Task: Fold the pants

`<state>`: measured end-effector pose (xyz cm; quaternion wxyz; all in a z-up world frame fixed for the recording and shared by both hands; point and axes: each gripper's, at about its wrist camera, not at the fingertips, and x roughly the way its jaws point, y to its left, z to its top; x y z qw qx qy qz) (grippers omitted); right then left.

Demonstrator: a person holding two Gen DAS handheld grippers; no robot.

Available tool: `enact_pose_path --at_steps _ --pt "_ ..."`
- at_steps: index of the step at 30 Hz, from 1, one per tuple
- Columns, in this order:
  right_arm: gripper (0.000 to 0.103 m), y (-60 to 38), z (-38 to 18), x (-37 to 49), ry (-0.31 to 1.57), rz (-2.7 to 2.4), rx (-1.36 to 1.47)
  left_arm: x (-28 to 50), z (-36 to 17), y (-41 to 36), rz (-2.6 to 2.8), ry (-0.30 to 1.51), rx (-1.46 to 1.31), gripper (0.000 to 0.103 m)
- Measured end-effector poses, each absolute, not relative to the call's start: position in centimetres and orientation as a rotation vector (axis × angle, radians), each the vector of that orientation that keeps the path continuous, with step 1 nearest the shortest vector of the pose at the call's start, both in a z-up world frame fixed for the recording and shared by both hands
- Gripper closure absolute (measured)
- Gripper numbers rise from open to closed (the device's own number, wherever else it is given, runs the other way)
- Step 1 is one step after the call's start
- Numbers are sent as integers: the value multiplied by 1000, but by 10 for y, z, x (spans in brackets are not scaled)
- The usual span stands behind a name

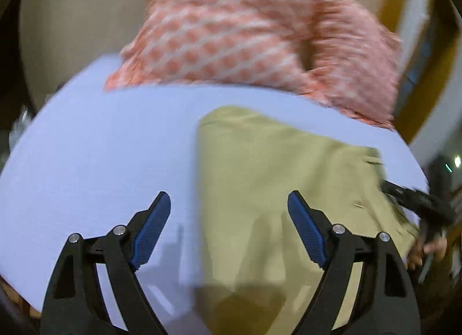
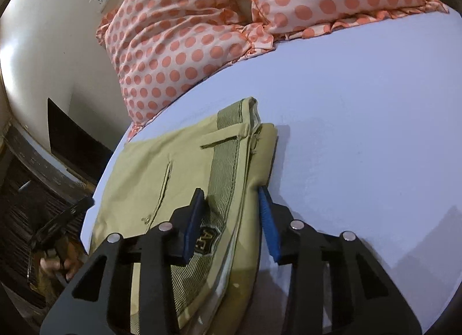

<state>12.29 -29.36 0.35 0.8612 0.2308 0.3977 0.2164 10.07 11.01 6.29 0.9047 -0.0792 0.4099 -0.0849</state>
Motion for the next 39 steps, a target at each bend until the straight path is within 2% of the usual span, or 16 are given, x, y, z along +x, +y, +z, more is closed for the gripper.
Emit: enact_pose_path --at_steps 5,8,9,10,12,13,16,23,25,28,29,32,34,35,37,39 --pt "65 -293 -1 129 882 542 540 131 34 105 -378 1004 -279 25" --pt "80 -296 -7 135 933 619 617 131 33 91 -401 1010 -253 27" --pt "84 -297 -10 137 949 654 658 131 32 88 -410 1015 -258 35" --pt "86 -299 -15 140 969 703 720 130 31 87 -416 1018 -270 54" --pt "88 -304 -18 144 982 753 803 133 33 89 -418 1030 -278 78" --pt "89 -306 -16 146 978 769 822 134 36 89 -421 1025 -279 84" --pt "89 -302 9 157 938 757 755 143 50 80 -410 989 -232 90" --pt "91 -317 55 217 798 534 632 222 69 29 -310 856 -97 89" --pt "90 -318 44 236 833 421 578 249 55 15 -218 895 -49 78" --pt "76 -315 26 243 920 269 444 254 51 13 -167 919 -24 64" --pt "72 -317 28 235 896 247 423 244 58 19 -131 896 -2 63" --pt "70 -320 55 201 746 199 339 215 76 37 -91 832 10 63" --pt "53 -314 62 191 728 299 359 194 87 42 -171 809 -54 58" --pt "49 -308 62 188 738 337 360 185 88 40 -227 812 -80 55" --pt "47 -288 54 185 793 398 331 175 82 25 -324 849 -97 46" --pt "45 -272 44 185 858 402 304 175 65 8 -370 921 -102 46"
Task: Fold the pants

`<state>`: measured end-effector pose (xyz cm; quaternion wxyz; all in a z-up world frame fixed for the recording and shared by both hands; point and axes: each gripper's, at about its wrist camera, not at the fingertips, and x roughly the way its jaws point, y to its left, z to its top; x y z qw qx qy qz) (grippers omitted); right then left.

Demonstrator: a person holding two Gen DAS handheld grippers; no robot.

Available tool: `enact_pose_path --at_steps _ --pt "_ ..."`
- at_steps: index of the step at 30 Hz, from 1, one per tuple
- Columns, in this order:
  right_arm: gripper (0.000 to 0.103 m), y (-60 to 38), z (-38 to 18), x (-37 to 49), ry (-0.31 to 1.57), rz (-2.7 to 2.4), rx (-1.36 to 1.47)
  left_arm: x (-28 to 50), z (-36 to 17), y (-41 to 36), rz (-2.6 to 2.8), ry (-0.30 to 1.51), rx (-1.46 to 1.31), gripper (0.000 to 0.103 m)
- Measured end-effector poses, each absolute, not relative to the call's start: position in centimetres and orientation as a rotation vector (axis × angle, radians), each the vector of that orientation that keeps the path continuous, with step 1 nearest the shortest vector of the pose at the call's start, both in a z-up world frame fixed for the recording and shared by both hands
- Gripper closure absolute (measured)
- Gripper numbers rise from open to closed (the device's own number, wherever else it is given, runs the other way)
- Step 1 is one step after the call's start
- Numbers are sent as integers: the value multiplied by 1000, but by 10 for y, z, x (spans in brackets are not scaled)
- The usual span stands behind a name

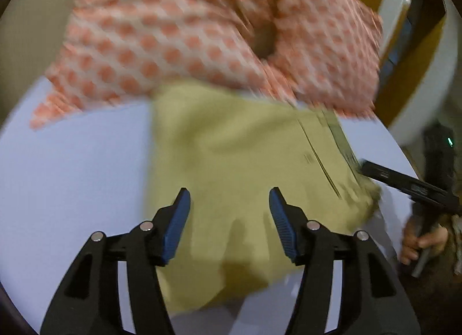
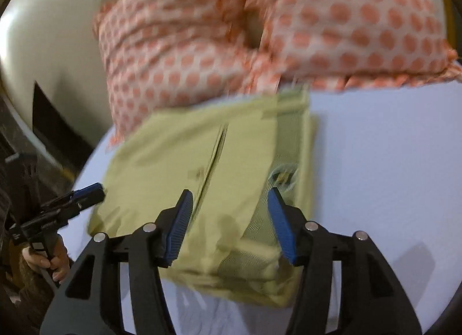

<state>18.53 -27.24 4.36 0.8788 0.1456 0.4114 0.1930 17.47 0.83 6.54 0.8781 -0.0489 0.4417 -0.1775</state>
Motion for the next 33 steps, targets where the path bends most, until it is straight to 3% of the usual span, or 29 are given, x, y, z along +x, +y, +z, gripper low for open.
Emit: enact_pose_path --at_steps 5,6,7,13,17,21,33 --pt "43 -262 34 181 904 274 233 172 44 -10 -322 966 -48 43" --pt "34 -262 38 170 893 226 212 166 46 -9 -312 966 -44 36" --pt "19 -263 40 160 884 195 197 155 49 -7 -299 966 -39 31" --pt "1 -243 42 77 790 207 139 81 47 5 -171 911 24 12" --pt "1 -214 26 59 823 147 40 62 29 8 -149 952 4 12" --pt "1 -199 16 62 843 56 -32 57 23 4 -81 943 53 2" --pt "1 -203 9 53 819 34 17 51 23 6 -82 893 49 2"
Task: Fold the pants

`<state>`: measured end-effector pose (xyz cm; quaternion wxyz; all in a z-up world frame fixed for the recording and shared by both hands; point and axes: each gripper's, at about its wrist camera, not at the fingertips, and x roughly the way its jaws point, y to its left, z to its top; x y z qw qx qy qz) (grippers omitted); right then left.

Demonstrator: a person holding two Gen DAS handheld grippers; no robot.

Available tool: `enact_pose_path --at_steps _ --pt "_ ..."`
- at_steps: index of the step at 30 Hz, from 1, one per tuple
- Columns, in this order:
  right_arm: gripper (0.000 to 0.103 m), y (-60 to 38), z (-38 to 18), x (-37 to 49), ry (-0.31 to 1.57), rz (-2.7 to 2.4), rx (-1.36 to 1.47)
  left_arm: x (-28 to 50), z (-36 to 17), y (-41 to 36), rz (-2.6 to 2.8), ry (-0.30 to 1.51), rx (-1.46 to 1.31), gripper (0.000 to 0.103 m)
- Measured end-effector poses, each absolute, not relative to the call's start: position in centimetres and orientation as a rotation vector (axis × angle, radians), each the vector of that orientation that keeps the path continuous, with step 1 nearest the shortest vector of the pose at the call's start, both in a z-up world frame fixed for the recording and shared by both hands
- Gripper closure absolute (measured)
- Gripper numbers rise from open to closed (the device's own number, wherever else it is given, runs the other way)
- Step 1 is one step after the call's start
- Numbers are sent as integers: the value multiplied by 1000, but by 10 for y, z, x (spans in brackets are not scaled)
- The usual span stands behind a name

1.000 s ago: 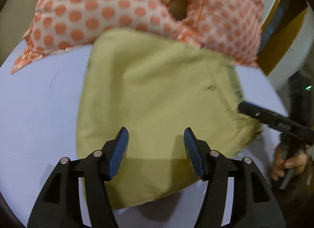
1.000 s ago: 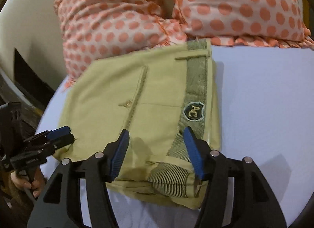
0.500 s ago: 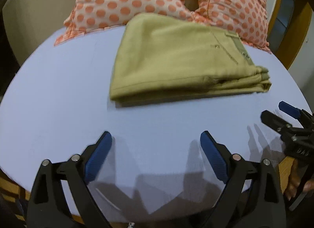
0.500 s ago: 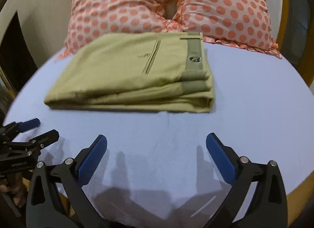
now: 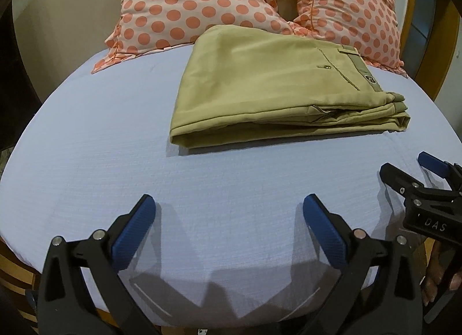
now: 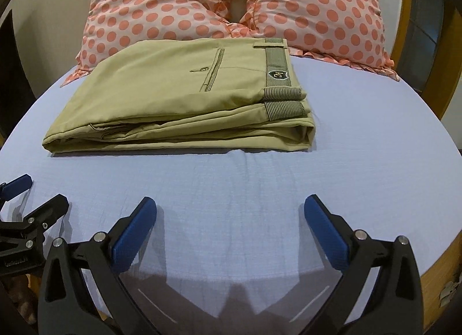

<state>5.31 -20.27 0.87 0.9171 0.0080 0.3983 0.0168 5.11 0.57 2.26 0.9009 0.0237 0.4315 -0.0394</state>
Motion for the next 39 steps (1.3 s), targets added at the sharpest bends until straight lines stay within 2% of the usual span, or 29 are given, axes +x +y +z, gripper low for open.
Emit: enact_pose_path --at_steps 39 --pt "1 -202 9 55 815 36 15 53 22 6 -77 908 52 2"
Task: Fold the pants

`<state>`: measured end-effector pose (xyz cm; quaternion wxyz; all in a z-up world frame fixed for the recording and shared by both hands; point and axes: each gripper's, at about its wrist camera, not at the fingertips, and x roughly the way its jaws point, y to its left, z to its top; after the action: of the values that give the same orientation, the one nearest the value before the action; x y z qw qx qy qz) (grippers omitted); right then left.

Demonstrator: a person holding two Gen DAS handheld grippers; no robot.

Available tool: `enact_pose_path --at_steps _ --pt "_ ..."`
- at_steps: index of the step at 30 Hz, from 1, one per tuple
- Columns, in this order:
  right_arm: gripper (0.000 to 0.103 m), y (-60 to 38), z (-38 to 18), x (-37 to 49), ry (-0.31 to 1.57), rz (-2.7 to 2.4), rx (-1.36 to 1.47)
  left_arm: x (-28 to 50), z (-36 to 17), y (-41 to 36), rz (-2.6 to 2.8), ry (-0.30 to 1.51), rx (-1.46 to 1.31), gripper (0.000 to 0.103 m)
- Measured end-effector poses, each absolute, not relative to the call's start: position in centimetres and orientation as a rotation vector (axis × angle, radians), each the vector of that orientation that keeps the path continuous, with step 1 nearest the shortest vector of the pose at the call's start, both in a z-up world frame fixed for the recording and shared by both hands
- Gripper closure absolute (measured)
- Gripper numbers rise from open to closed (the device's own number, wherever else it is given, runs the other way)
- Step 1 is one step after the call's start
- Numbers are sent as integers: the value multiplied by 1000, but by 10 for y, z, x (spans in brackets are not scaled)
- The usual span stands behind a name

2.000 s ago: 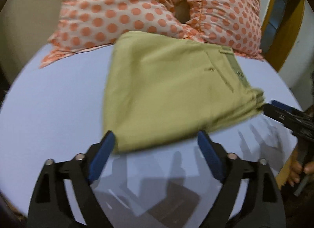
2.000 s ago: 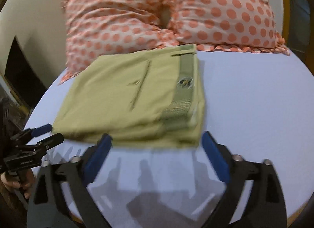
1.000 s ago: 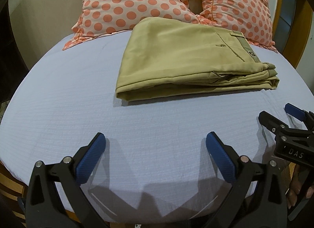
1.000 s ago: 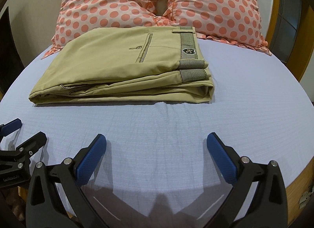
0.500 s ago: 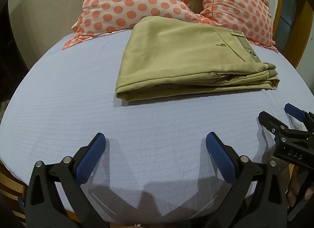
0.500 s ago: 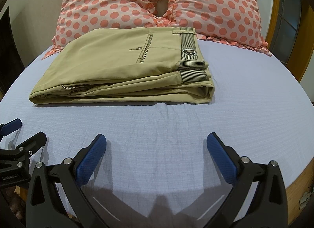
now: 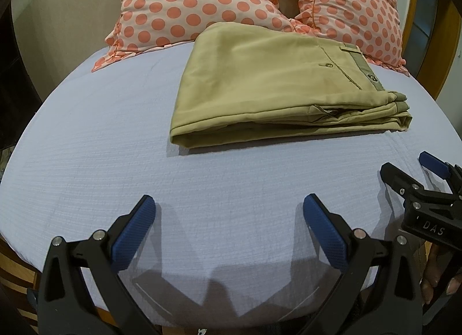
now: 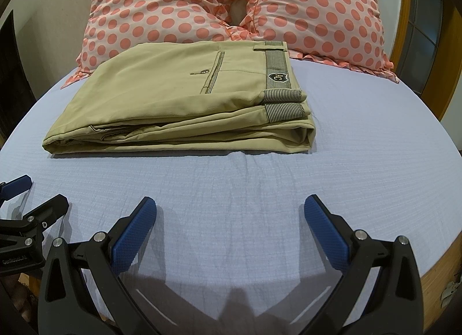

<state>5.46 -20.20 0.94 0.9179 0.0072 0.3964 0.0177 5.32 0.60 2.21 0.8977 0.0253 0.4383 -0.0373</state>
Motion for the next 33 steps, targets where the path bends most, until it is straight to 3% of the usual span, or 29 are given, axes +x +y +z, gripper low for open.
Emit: enact_pose_path --at_steps 33 --pt "1 -201 10 56 811 32 17 53 23 7 -83 901 57 2"
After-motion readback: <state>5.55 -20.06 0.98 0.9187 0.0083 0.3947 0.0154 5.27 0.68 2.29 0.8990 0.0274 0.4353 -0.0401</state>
